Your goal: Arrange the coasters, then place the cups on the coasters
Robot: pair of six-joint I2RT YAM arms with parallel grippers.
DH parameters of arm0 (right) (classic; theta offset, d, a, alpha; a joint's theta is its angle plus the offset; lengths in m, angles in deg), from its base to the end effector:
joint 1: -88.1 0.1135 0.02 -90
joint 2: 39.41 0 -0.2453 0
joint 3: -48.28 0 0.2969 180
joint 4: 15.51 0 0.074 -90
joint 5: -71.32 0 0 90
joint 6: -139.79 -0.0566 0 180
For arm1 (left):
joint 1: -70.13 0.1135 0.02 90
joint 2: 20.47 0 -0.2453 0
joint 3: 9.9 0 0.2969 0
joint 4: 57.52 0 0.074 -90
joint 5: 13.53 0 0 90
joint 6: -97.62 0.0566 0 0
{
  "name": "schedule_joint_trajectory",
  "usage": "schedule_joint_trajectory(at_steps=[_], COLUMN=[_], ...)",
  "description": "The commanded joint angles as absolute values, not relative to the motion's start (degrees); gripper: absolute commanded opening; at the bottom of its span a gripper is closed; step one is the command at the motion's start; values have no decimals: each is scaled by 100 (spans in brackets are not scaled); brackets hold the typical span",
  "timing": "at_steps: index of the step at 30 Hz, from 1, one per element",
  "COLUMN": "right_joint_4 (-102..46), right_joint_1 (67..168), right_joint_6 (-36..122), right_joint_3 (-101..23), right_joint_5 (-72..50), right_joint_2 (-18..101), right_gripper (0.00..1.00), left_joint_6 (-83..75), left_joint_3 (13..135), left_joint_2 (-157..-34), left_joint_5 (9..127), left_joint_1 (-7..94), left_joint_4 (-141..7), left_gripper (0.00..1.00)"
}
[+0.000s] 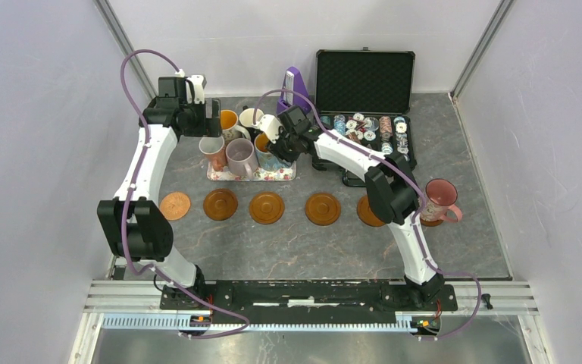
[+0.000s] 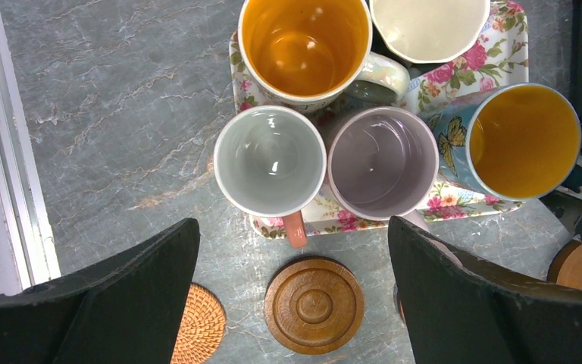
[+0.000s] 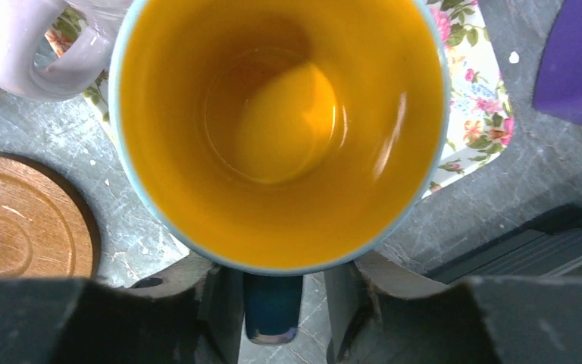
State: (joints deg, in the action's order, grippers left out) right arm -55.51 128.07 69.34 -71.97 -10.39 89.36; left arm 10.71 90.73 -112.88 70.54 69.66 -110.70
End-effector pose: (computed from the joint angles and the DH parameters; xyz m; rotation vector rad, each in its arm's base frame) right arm 0.4188 0.3617 0.1634 -1.2656 2.0789 0.3368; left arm 0.4163 -0.0093 0.3090 0.1235 2.3491 -0.0995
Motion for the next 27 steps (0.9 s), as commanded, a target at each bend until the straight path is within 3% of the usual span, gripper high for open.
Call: schedule_joint_trajectory(at_steps=[1,5,9,18,27], right_joint_4=[-5301,-5349,-5309,-3473,-2134], right_joint_1=[12888,12889,12889,12813,12520], right_joint_6=[6858,6988,7083,6922,6435], right_joint_3=[-7456,-7440,-7303,-5626,-4864], right_joint_5=[-859,-855,-866,-866,-249], right_joint_2=[9080,9009,8824,7648,6942], right_gripper=[39,23,0,0,0], left_joint_6=[820,817,821,821,696], left_joint_3=[9331,9356,9412,9521,9546], left_joint_2=[-11221,-11265,-11343,-11464,-11479], left_joint_5=[7156,7120,7054,6995,6961], left_joint_1=[7004,7004,7004,7004,7004], left_joint_4=[-10985,-10987,-10989,-11027,-11022], left_gripper=[100,100,100,100,100])
